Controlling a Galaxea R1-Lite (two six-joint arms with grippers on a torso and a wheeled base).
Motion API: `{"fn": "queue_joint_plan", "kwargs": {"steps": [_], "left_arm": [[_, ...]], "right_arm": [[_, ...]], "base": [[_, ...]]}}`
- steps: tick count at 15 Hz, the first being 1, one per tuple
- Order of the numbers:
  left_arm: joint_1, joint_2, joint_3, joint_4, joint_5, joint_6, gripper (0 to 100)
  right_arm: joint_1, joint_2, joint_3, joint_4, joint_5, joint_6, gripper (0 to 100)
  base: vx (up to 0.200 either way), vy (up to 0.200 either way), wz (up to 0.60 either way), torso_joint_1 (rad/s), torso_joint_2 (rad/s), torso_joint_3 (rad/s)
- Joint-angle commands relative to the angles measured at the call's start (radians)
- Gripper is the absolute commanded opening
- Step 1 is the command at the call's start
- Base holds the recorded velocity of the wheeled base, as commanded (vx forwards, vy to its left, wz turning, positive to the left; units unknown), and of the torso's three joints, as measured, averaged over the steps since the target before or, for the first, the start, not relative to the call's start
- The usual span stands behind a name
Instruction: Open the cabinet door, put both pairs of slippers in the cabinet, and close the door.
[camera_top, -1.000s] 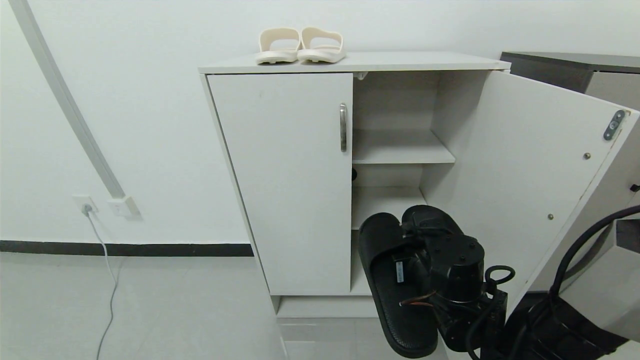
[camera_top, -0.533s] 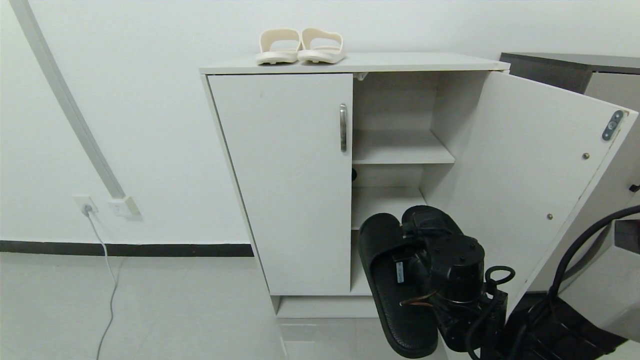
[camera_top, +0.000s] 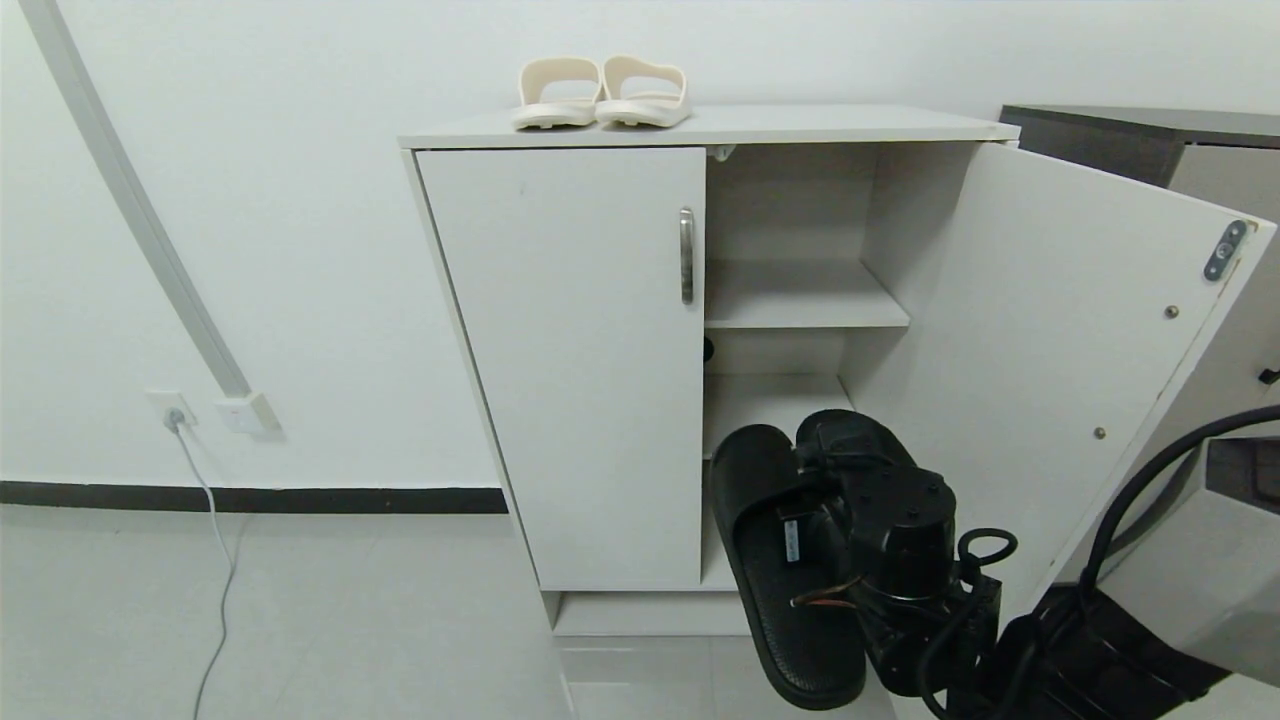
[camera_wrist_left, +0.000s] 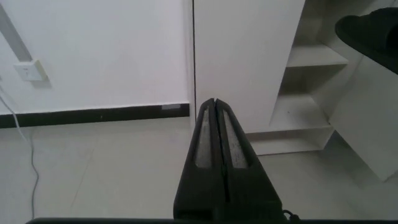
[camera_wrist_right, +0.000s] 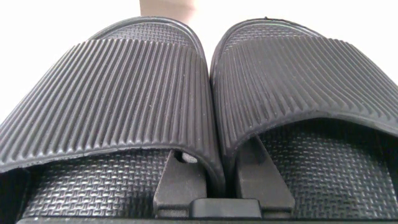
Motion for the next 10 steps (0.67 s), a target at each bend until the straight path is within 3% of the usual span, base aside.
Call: {"fn": "queue_joint_plan", "kwargs": {"steps": [1, 2, 6, 10], "left_arm": [[0.000, 0.002, -0.001, 0.000, 0.002, 0.001, 0], [0.000, 0.002, 0.001, 0.000, 0.002, 0.001, 0], [0.000, 0.002, -0.001, 0.000, 0.002, 0.001, 0], [0.000, 0.002, -0.001, 0.000, 0.002, 0.000, 0]], "right_arm": [[-0.010, 0.017, -0.045, 0.002, -0.001, 0.001, 0], [-0.011, 0.016, -0.051, 0.002, -0.002, 0.001, 0], [-0.011, 0.017, -0.048, 0.002, -0.004, 0.001, 0], [-0.011, 0.022, -0.047, 0.002, -0.004, 0.003, 0]], "base": [[0.000, 0.000, 0.00, 0.000, 0.00, 0.000], [0.000, 0.000, 0.00, 0.000, 0.00, 0.000], [0.000, -0.200, 0.00, 0.004, 0.00, 0.004], [0.000, 0.000, 0.00, 0.000, 0.00, 0.000]]}}
